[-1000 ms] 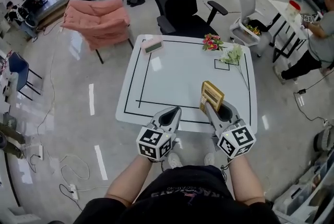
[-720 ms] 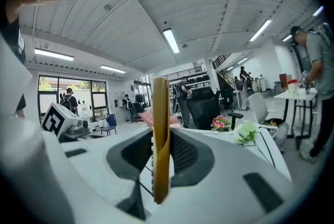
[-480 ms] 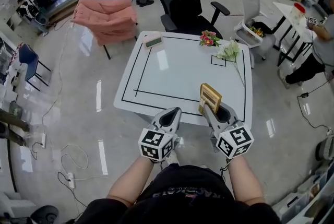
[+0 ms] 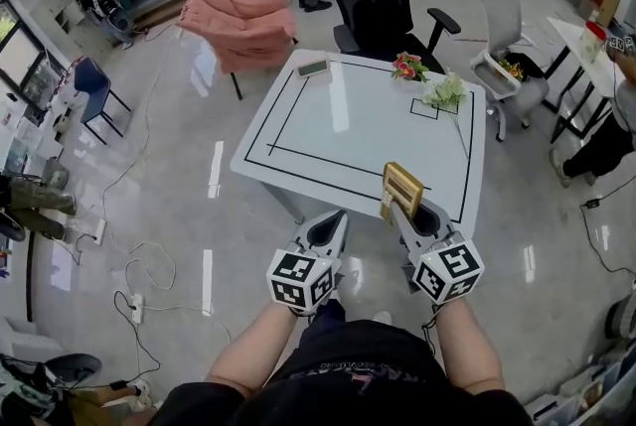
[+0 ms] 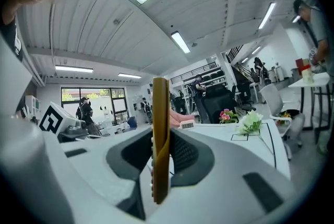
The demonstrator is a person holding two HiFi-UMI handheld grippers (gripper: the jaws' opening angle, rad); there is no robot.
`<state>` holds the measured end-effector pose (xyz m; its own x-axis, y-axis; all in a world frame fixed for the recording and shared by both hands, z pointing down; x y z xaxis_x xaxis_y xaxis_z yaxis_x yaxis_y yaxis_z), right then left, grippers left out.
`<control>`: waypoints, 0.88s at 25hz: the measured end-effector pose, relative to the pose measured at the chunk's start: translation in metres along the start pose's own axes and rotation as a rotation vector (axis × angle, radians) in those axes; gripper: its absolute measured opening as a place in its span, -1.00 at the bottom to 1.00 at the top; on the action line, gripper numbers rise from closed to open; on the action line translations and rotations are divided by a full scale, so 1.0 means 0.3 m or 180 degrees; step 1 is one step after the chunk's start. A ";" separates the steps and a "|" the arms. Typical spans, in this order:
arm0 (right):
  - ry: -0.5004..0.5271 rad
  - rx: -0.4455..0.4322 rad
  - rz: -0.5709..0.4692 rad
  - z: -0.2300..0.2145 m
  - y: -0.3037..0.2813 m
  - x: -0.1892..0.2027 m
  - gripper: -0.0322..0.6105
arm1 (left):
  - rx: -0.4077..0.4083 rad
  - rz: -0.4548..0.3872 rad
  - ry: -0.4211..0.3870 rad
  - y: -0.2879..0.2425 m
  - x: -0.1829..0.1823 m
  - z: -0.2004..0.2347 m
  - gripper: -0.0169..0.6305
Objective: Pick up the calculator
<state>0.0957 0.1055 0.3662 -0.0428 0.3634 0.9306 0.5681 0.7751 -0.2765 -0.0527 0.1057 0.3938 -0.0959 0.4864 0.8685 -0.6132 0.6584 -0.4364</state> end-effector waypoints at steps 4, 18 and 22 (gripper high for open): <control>0.0003 -0.0094 -0.0009 0.008 0.062 0.040 -0.64 | -0.0084 -0.0057 0.0017 0.034 0.033 -0.073 -0.94; 0.0072 -0.0214 -0.0047 0.050 0.189 0.073 -0.64 | -0.0174 -0.0146 -0.0027 0.116 0.074 -0.199 -0.94; 0.0069 -0.0203 -0.0070 0.046 0.192 0.075 -0.64 | -0.0166 -0.0158 -0.0053 0.116 0.071 -0.203 -0.94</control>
<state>0.1161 0.1655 0.3678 -0.0385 0.3349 0.9415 0.6185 0.7480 -0.2408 -0.0283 0.1738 0.3827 -0.0797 0.4429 0.8930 -0.5760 0.7107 -0.4039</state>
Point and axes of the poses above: the fingertips, and each gripper's own axes: y backward along the fingers, z to its left, x out of its underside, the point moved 4 cm from there along y, backward along the fingers, and after that the axes turned 10 degrees about z, right-handed, at the moved point
